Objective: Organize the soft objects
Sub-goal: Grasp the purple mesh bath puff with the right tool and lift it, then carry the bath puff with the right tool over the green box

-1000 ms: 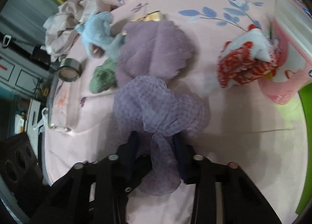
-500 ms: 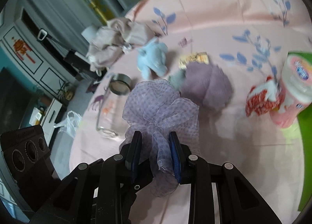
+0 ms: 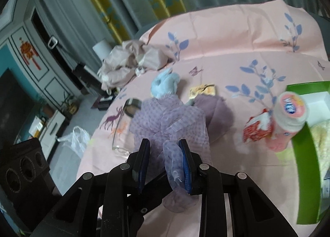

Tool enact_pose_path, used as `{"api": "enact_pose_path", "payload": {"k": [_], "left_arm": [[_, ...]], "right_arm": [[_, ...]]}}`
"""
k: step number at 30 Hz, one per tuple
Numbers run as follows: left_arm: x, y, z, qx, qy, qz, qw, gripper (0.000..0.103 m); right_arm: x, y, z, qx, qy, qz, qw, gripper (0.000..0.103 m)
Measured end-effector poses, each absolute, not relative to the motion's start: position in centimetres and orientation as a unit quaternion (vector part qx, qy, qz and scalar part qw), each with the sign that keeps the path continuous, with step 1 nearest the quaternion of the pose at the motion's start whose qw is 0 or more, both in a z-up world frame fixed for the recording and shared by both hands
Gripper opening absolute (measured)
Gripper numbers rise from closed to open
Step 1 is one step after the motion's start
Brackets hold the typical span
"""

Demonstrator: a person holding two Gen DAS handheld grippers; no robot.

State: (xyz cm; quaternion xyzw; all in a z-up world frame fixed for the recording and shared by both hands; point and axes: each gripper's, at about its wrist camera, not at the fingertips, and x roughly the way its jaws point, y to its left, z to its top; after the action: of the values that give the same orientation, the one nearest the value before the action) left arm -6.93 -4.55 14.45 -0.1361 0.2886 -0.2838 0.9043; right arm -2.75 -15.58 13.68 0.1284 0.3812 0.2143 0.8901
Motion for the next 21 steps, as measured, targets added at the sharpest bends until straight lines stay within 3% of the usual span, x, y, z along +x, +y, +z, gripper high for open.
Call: {"api": "enact_pose_path", "payload": {"k": [5,10,21], "left_arm": [[-6.8,-7.7,16.0,-0.153,0.28,-0.322,0.891,0.022],[-6.9,-12.6,17.8,-0.104,0.268,-0.347,0.893,0.023],[-4.9,-21.6,17.3,-0.064,0.31,-0.401,0.86,0.023]], "right_arm": [[-3.9,-20.2,15.6,0.161,0.346,0.205,0.901,0.031],[-4.9,-25.4,16.6,0.211,0.311,0.179,0.909,0.031],[-6.8,-35.2,15.4,0.31,0.272,0.085,0.907,0.031]]}}
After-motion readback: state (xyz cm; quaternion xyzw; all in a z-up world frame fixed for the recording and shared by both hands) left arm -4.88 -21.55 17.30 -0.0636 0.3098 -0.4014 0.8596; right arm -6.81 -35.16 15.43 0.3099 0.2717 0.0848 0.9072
